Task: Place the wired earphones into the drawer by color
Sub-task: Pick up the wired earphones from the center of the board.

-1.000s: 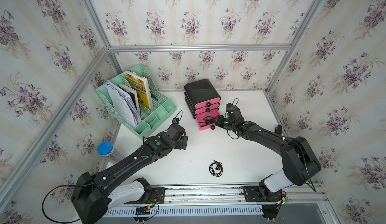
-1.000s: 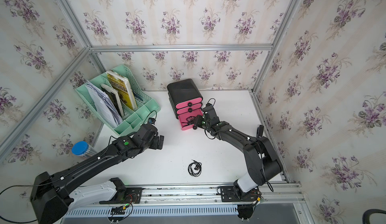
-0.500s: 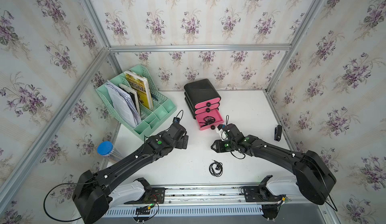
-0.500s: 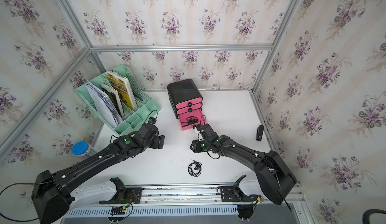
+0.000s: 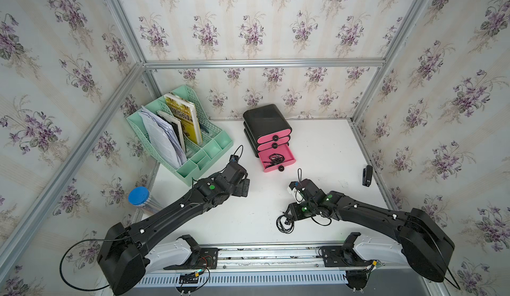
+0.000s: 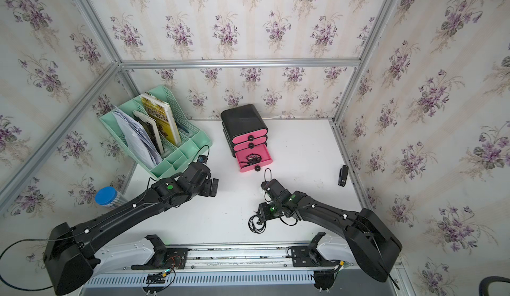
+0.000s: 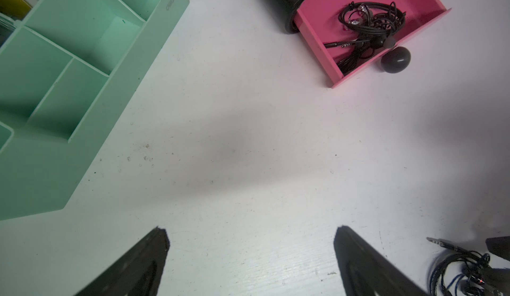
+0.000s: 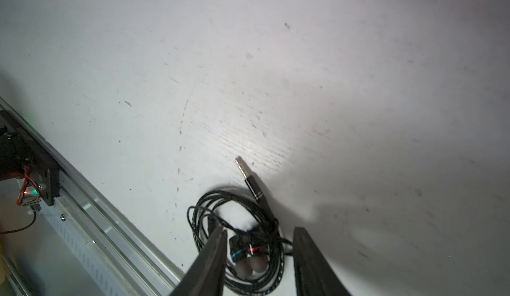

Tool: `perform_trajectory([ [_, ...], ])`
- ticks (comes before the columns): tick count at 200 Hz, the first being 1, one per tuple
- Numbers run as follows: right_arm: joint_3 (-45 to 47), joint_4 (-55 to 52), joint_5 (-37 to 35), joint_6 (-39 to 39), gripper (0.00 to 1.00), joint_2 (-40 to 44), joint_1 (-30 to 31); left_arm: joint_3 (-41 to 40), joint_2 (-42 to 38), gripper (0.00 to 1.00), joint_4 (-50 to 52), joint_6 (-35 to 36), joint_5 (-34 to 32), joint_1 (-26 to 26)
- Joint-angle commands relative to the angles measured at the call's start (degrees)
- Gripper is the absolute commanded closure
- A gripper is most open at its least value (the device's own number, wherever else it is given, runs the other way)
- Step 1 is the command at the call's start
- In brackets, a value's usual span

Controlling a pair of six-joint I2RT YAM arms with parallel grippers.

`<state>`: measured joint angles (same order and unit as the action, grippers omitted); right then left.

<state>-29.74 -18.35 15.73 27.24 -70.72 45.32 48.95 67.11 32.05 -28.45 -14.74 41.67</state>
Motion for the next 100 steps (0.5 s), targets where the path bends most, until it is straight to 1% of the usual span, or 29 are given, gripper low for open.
perform_trajectory([
  [1,0.1,-1.6,-1.8,2.1,0.57,0.0,0.1,0.4,0.5,0.01,-0.9,-0.3,0.3,-0.1],
  [71,0.2,-0.3,-1.6,2.4,0.64,-2.6,0.2,0.4,0.7,0.01,-0.9,-0.2,0.3,0.0],
  [100,0.0,0.3,-1.2,2.2,0.70,-3.6,0.3,0.4,0.5,0.01,-0.9,-0.3,0.2,-0.1],
])
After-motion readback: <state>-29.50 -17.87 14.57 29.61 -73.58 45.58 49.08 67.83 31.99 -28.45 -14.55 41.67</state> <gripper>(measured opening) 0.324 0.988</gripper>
